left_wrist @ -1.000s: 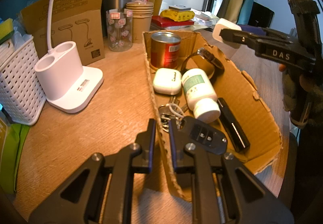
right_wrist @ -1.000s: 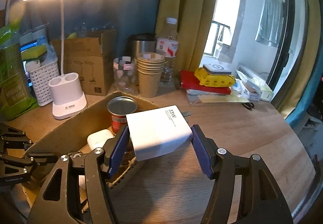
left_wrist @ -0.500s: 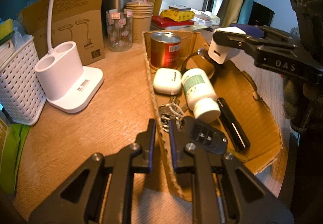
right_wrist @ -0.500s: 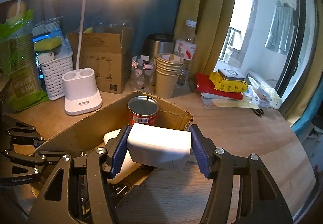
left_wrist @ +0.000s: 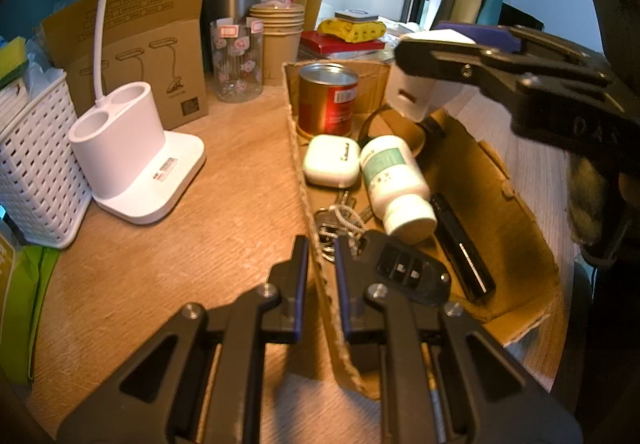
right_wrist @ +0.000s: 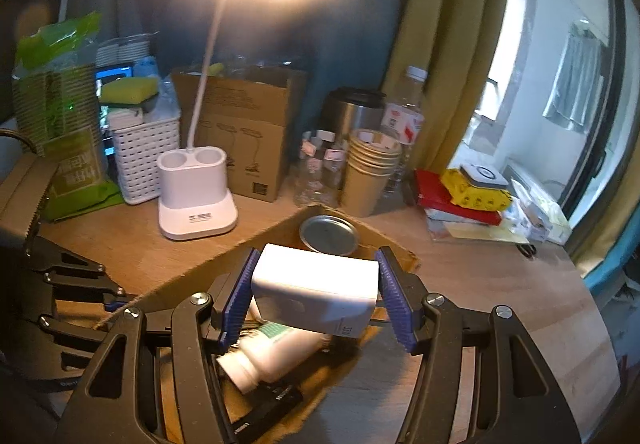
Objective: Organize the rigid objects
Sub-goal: 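Lower the charger into the box and open the right gripper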
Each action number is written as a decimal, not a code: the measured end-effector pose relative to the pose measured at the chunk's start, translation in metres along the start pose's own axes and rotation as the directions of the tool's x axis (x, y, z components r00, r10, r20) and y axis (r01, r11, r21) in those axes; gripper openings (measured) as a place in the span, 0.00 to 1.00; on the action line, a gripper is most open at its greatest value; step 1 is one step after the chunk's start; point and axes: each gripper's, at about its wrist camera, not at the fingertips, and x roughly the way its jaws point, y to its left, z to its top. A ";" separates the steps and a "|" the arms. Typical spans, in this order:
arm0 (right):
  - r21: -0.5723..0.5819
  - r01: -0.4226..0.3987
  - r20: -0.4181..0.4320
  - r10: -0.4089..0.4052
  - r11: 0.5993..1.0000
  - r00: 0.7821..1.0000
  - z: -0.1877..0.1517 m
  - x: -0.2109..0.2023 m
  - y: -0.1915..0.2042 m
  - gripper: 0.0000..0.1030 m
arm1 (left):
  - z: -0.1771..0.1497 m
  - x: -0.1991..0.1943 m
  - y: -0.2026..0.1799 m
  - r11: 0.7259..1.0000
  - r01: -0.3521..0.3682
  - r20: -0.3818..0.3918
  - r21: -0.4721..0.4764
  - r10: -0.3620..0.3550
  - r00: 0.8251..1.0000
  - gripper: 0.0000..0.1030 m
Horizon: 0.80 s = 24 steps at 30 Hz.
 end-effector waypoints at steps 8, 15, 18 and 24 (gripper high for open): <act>-0.038 -0.078 -0.046 0.076 0.996 0.996 -0.002 0.020 0.017 0.60 | 0.000 0.000 0.000 1.000 0.000 0.000 0.000 0.000 1.000 0.14; -0.072 -0.105 -0.103 0.097 0.992 0.990 -0.004 0.034 0.027 0.60 | 0.000 0.000 -0.001 1.000 -0.001 0.000 0.000 0.001 1.000 0.14; -0.085 -0.110 -0.135 0.097 0.990 0.986 -0.007 0.043 0.031 0.60 | 0.000 0.000 -0.001 1.000 -0.001 0.000 0.000 0.001 1.000 0.14; -0.100 -0.128 -0.162 0.111 0.987 0.981 -0.007 0.047 0.033 0.60 | 0.000 -0.001 -0.002 1.000 0.000 0.000 0.000 0.000 1.000 0.14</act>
